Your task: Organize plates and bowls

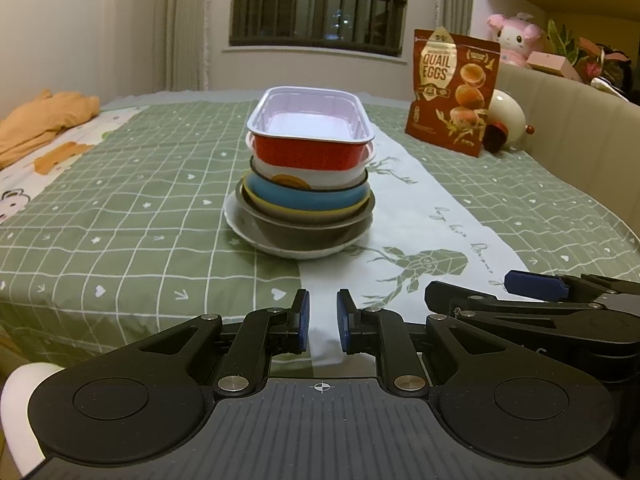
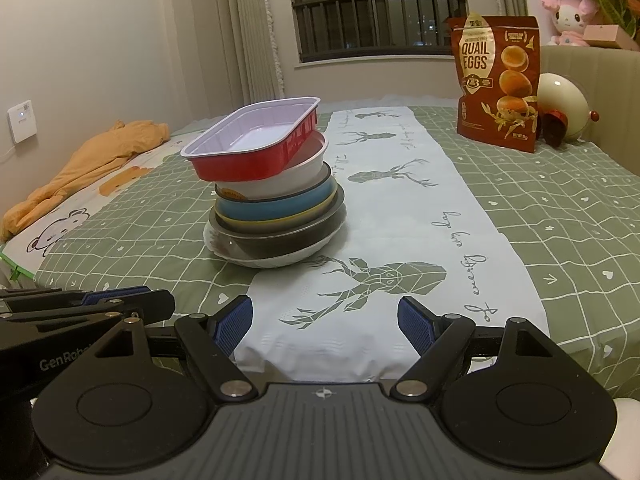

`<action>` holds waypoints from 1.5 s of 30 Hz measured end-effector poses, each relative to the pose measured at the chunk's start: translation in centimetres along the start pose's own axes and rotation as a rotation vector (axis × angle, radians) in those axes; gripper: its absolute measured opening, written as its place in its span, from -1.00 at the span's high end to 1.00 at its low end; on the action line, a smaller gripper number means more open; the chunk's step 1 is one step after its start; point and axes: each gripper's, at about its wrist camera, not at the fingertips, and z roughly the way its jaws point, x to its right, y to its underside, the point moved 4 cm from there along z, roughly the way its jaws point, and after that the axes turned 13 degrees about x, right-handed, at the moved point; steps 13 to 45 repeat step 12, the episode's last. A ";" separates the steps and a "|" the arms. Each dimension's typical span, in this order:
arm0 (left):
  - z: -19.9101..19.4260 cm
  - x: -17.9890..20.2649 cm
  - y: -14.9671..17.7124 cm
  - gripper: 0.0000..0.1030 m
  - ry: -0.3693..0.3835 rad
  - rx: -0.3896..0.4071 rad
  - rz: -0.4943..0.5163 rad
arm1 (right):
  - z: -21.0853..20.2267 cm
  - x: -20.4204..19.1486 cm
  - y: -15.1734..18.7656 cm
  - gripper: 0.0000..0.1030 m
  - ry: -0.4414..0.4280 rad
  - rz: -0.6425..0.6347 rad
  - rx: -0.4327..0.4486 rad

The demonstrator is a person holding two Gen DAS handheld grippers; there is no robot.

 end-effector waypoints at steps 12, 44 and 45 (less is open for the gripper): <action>3.4 -2.1 -0.4 0.65 -0.119 -0.025 -0.006 | 1.3 3.5 -1.1 -0.56 0.023 0.101 0.020; 3.4 -2.1 -0.4 0.65 -0.119 -0.025 -0.006 | 1.3 3.5 -1.1 -0.56 0.023 0.101 0.020; 3.4 -2.1 -0.4 0.65 -0.119 -0.025 -0.006 | 1.3 3.5 -1.1 -0.56 0.023 0.101 0.020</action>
